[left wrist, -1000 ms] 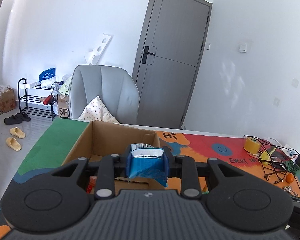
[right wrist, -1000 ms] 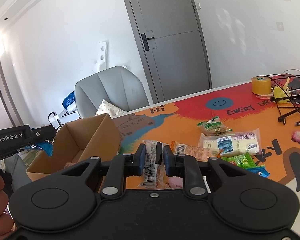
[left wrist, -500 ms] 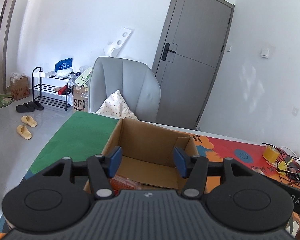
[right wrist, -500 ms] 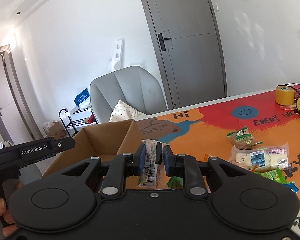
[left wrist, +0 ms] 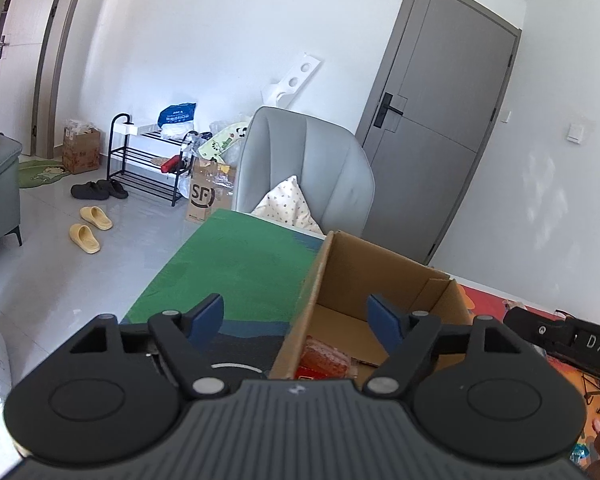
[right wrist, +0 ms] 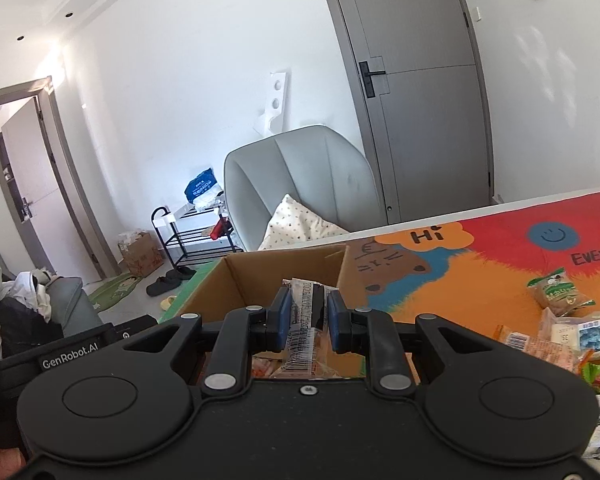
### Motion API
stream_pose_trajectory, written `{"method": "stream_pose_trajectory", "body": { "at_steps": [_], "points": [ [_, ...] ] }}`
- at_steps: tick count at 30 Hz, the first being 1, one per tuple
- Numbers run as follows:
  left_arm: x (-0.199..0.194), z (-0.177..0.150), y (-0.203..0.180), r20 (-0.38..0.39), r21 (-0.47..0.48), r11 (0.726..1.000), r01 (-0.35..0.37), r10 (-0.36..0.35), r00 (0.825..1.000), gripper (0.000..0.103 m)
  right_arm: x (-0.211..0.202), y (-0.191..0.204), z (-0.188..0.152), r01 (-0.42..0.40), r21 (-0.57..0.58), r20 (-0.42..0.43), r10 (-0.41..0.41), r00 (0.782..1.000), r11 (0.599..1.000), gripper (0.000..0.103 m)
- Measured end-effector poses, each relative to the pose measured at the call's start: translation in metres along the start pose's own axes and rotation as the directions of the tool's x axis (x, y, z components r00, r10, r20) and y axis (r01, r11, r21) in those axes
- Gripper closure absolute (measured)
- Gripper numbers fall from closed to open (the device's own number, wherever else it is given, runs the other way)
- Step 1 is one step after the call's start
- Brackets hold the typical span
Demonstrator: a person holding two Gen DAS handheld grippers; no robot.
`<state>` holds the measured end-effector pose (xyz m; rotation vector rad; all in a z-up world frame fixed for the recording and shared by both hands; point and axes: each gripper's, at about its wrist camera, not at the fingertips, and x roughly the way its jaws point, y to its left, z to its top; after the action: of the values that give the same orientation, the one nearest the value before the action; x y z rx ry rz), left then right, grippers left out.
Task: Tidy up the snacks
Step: 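Move both tools back over the remaining snack pile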
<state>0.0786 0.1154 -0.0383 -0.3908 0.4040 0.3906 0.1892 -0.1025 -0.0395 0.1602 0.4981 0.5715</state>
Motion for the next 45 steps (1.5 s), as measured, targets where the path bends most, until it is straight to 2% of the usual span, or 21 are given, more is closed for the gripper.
{"method": "stream_pose_trajectory", "body": {
  "at_steps": [2,4,9,12,15,22,27,30,34,37,41,45],
  "points": [
    [0.000,0.001,0.006,-0.003,-0.015,1.000,-0.022,0.022,1.000,0.023,0.006,0.006,0.001,-0.022,0.006,-0.002,0.022,1.000,1.000,0.081],
    [0.000,0.002,0.012,-0.006,-0.023,0.999,-0.035,0.035,0.999,0.021,0.010,0.010,0.000,-0.010,0.001,-0.008,0.010,1.000,1.000,0.077],
    [-0.004,0.002,0.019,0.004,-0.032,0.997,-0.065,0.065,0.998,0.013,0.008,0.005,-0.004,0.013,0.023,-0.012,-0.013,1.000,1.000,0.062],
    [-0.004,0.002,0.017,-0.007,-0.038,0.998,-0.056,0.056,0.998,0.012,0.000,-0.002,-0.008,0.036,0.041,-0.002,-0.036,0.999,0.999,0.050],
    [-0.008,0.000,0.012,-0.003,-0.032,0.998,-0.051,0.051,0.999,0.008,-0.009,-0.012,-0.012,0.052,0.053,-0.003,-0.052,0.999,0.997,0.047],
    [-0.012,-0.008,-0.009,-0.020,0.012,1.000,-0.018,0.019,1.000,0.005,-0.033,-0.038,-0.017,0.098,0.094,-0.008,-0.098,0.995,0.991,0.039],
    [-0.015,-0.013,-0.023,-0.027,0.021,1.000,0.006,-0.005,1.000,0.004,-0.053,-0.052,-0.020,0.102,0.087,-0.004,-0.103,0.995,0.991,0.021],
    [-0.019,-0.018,-0.035,-0.033,0.038,0.999,0.029,-0.027,0.999,0.004,-0.065,-0.064,-0.021,0.120,0.093,0.002,-0.121,0.993,0.988,0.017],
    [-0.023,-0.026,-0.050,-0.035,0.067,0.997,0.044,-0.042,0.999,0.004,-0.077,-0.077,-0.026,0.169,0.100,0.004,-0.170,0.985,0.981,0.015],
    [-0.029,-0.032,-0.061,-0.023,0.102,0.993,0.060,-0.058,0.998,0.004,-0.084,-0.082,-0.029,0.202,0.106,0.012,-0.205,0.979,0.973,0.010],
    [-0.029,-0.040,-0.077,-0.057,0.132,0.987,0.095,-0.088,0.994,0.004,-0.093,-0.089,-0.033,0.230,0.111,0.028,-0.235,0.972,0.967,0.003],
    [-0.031,-0.047,-0.094,-0.075,0.170,0.977,0.130,-0.119,0.990,0.004,-0.100,-0.102,-0.036,0.250,0.130,0.028,-0.256,0.966,0.959,0.001]
  ]
}}
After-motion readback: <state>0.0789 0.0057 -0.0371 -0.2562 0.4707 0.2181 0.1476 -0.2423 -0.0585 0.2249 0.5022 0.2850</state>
